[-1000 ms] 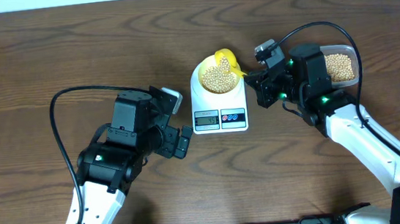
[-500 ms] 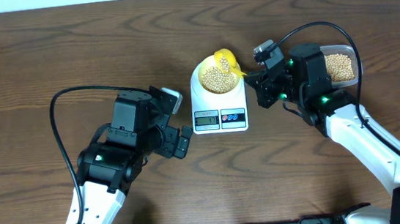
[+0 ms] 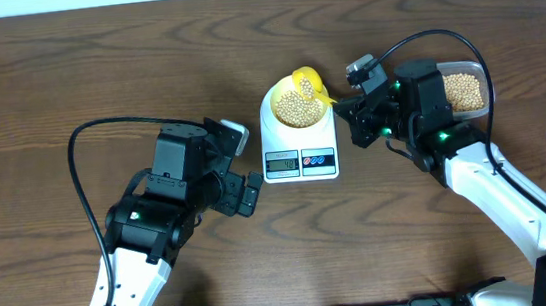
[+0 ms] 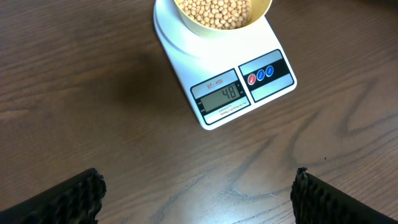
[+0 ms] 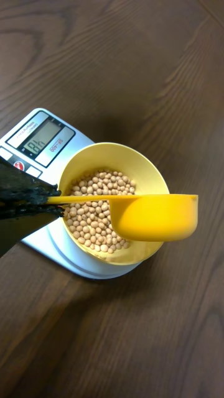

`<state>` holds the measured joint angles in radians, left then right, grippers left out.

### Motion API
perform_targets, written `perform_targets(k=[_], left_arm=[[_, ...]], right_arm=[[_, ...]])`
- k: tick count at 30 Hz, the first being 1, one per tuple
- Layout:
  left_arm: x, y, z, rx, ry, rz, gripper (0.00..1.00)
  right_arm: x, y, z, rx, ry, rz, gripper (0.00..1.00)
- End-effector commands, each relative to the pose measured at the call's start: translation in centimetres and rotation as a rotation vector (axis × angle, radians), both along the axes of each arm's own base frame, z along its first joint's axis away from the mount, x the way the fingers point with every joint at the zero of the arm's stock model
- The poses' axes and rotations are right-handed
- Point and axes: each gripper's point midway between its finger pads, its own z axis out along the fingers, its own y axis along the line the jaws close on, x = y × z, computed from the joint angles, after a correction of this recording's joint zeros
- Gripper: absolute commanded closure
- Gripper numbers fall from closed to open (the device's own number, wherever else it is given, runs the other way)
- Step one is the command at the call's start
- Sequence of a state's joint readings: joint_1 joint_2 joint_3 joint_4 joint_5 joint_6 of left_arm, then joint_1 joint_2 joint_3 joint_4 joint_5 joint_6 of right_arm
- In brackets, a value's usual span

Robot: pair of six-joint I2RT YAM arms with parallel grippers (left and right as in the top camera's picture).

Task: Scoop item into bowl and weigh 50g on scale
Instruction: 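Tip the scoop and pour soybeans into the yellow bowl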

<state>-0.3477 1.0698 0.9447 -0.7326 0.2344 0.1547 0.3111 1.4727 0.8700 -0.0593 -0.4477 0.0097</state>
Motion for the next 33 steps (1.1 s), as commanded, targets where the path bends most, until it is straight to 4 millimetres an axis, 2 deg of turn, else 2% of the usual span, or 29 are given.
perform_targets(k=[1, 8, 23, 28, 33], left_arm=[[0.03, -0.03, 0.06, -0.005, 0.001, -0.002, 0.02], [0.03, -0.03, 0.06, -0.005, 0.001, -0.002, 0.02], [0.03, -0.03, 0.06, -0.005, 0.001, -0.002, 0.02], [0.02, -0.02, 0.06, -0.005, 0.001, -0.002, 0.02], [0.03, -0.03, 0.06, -0.005, 0.001, -0.002, 0.02]], right_arm=[[-0.13, 0.38, 0.14, -0.011, -0.018, 0.018, 0.99], [-0.17, 0.36, 0.08, -0.013, -0.016, 0.019, 0.99], [-0.2, -0.42, -0.8, -0.13, -0.074, 0.061, 0.99], [-0.13, -0.36, -0.64, -0.077, -0.026, 0.012, 0.99], [-0.75, 0.46, -0.35, -0.031, -0.007, 0.052, 0.99]])
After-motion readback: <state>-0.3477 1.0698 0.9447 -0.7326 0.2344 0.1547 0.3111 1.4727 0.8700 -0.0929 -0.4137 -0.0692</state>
